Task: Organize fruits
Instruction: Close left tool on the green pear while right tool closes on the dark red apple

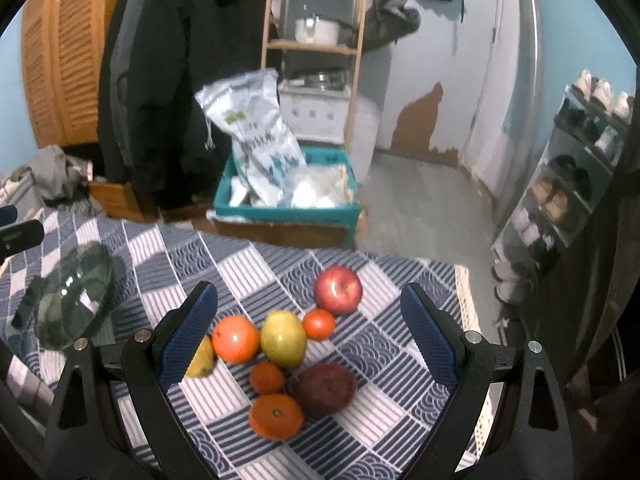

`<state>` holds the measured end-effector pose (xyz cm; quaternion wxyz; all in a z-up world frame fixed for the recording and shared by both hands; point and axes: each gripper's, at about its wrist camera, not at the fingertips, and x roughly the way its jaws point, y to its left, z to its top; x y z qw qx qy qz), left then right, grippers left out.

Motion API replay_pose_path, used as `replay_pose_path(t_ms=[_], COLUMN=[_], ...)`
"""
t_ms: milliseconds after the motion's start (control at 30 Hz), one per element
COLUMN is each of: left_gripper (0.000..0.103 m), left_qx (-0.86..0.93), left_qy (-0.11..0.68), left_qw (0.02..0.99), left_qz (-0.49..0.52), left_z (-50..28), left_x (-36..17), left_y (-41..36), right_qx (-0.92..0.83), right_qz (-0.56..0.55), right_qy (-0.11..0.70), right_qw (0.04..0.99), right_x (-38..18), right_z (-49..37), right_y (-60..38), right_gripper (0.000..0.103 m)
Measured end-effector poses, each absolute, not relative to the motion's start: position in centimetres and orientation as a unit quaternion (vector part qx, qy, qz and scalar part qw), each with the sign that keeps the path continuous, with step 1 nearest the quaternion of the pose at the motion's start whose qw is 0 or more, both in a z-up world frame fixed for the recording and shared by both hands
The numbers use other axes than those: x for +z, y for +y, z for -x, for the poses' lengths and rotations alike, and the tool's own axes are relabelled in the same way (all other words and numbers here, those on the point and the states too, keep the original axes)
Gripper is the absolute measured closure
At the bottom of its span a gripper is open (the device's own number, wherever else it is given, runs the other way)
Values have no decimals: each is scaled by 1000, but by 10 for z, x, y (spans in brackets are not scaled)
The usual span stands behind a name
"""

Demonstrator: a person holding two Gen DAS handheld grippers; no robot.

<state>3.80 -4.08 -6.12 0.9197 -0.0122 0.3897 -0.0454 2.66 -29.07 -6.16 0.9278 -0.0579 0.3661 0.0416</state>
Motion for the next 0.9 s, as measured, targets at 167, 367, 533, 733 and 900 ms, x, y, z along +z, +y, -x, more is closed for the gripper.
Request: replay_pose_path(t_ms=[167, 367, 533, 733, 900], left_gripper=[2, 2, 2, 3, 3], left_qx=[-54, -63, -64, -67, -74], left_qy=[421, 451, 479, 513, 528], left_qw=[905, 890, 875, 856, 846], left_qz=[14, 4, -3, -13, -19], left_z=[-45, -55, -67, -78, -84], left_x=[-84, -111, -139, -169, -187], left_y=[-47, -58, -67, -77, -88], right_qx=[33, 32, 24, 14, 19], right_qz=[58, 42, 33, 33, 22], right_qy=[403, 450, 486, 531, 562], right_qw=[913, 891, 873, 847, 827], right_x=[-81, -107, -129, -161, -185], right_z=[-36, -48, -55, -65, -72], right_y=[-297, -307, -316, -325, -330], right_gripper=[12, 12, 12, 12, 12])
